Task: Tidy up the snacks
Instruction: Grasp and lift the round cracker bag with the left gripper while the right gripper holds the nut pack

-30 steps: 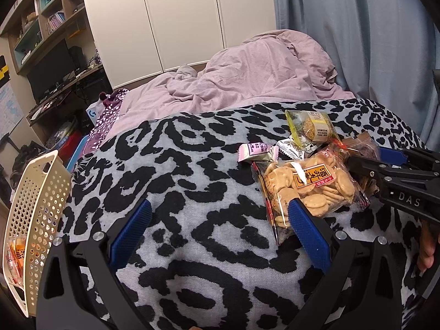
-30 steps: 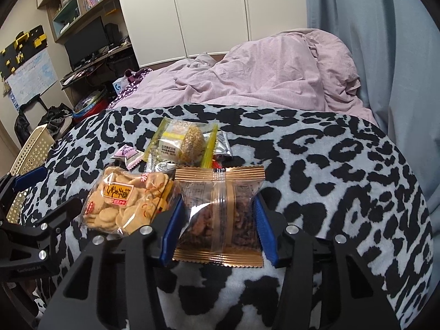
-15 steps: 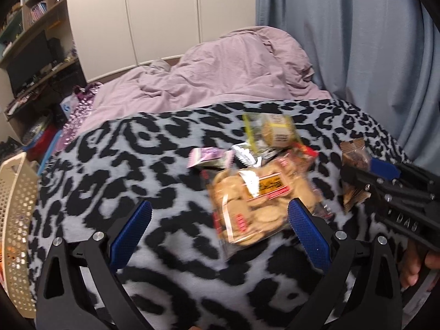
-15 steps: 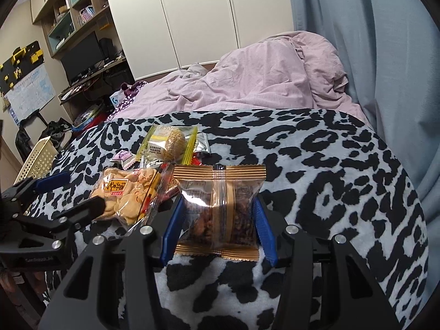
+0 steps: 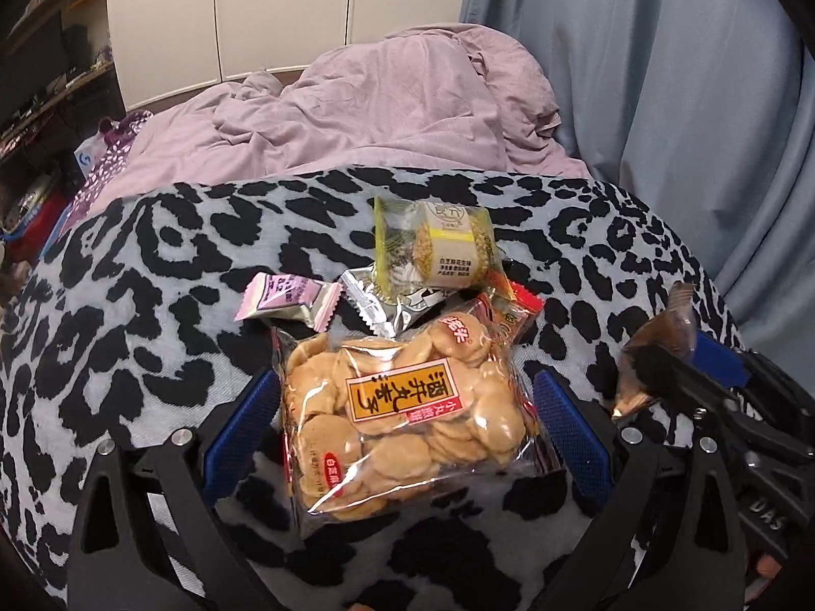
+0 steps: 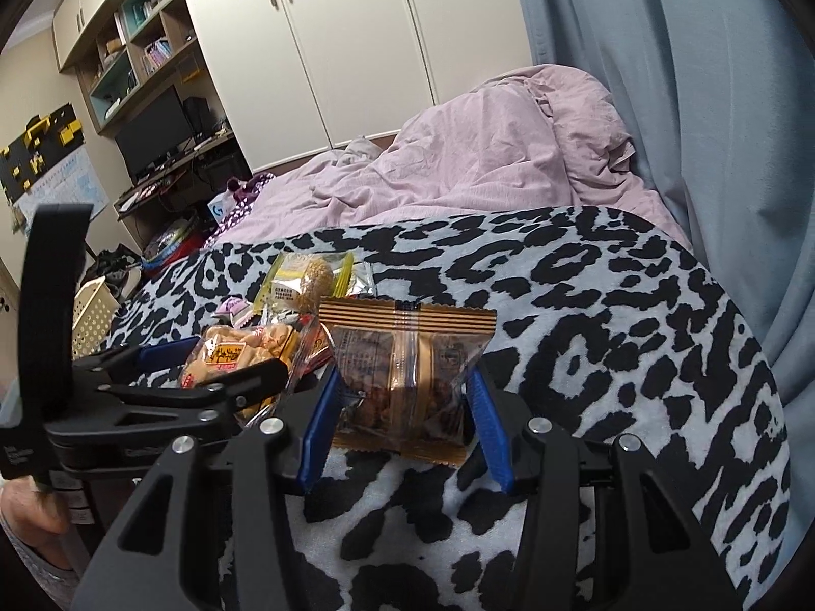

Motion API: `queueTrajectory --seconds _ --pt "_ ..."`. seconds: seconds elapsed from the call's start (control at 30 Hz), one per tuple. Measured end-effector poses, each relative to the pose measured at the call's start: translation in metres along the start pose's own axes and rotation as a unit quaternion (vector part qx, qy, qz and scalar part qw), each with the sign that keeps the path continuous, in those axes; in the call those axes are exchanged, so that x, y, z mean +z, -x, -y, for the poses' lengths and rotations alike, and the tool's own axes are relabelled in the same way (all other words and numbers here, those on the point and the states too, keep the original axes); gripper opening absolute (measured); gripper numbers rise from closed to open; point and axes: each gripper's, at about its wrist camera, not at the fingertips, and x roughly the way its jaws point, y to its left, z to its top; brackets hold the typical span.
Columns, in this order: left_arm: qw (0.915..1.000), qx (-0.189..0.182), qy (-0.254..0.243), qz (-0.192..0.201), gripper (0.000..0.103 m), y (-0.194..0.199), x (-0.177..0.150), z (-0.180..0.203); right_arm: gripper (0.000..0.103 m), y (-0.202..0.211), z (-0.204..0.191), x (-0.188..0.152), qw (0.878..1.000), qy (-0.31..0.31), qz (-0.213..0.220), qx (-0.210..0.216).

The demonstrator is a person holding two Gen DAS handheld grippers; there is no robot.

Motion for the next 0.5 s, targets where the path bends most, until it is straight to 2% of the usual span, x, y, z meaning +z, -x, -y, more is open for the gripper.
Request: queueTrajectory --seconds 0.23,0.4,0.5 --pt "0.9997 0.021 -0.008 0.003 0.101 -0.0064 0.0019 0.0089 0.049 0.0050 0.0062 0.0023 1.000 -0.015 0.011 0.005" --pt "1.0000 0.009 0.000 0.003 0.101 -0.0056 0.0021 0.0066 0.049 0.0082 0.0069 0.0012 1.000 -0.014 0.015 0.006" --pt "0.9998 0.012 -0.012 0.004 0.101 -0.0087 0.0009 0.0088 0.049 0.0089 0.0071 -0.0002 1.000 -0.015 0.015 0.006"
